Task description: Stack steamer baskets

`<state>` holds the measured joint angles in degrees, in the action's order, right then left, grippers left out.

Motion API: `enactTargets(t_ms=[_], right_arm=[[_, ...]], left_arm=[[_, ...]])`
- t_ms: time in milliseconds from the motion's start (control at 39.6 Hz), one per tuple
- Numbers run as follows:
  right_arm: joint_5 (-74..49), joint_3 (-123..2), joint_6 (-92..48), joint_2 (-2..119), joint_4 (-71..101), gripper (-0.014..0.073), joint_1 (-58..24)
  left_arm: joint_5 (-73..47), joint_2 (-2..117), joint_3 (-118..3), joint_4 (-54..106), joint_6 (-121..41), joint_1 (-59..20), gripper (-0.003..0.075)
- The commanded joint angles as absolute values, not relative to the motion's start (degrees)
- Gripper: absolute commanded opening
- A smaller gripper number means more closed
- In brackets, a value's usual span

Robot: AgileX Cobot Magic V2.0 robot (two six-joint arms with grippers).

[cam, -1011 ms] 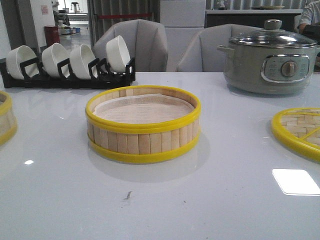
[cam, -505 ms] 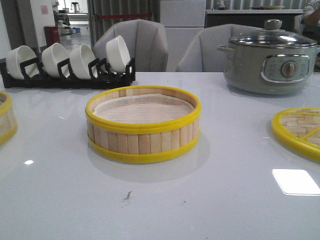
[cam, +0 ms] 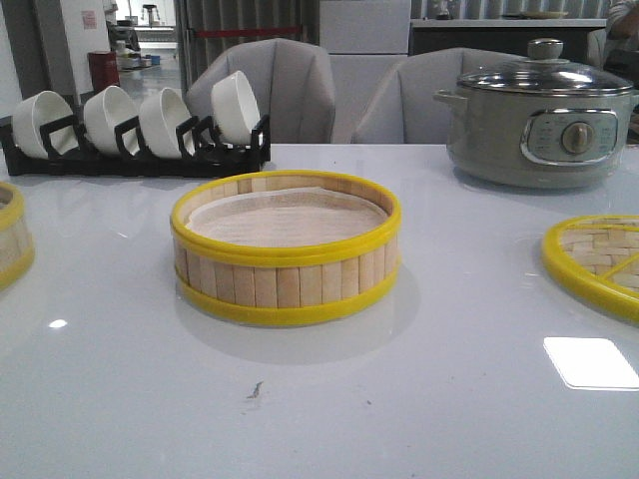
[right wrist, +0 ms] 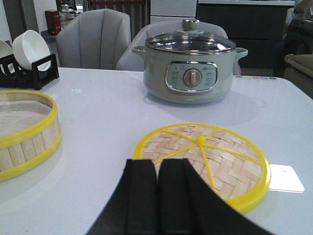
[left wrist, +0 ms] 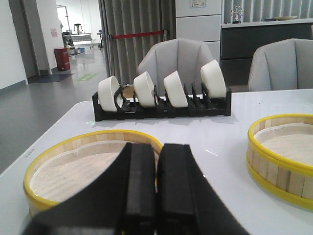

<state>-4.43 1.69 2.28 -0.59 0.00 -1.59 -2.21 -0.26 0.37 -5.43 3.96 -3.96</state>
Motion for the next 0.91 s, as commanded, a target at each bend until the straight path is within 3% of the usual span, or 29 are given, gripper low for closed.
enactTargets(t_ms=[0,455,632,884], right_arm=[[0.8,0.9,1.8,-1.8,-0.6,0.0048,-1.1],[0.8,0.9,1.8,-1.8,-0.6,0.0048,-1.1],[0.8,0.9,1.8,-1.8,-0.6,0.0048,-1.1],[0.8,0.9,1.8,-1.8,-0.6,0.0048,-1.1]], left_arm=[[2.6,-1.0,0.5,-5.2,4.1,-3.9,0.0083],[0.0,0.1,-2.8,-1.5,4.2,-4.0,0.0083],[-13.9,10.7,-20.5,-3.1,4.2,-4.0,0.0083],[-35.8,38.8,-56.8,-9.0,4.1,-4.0,0.0083]])
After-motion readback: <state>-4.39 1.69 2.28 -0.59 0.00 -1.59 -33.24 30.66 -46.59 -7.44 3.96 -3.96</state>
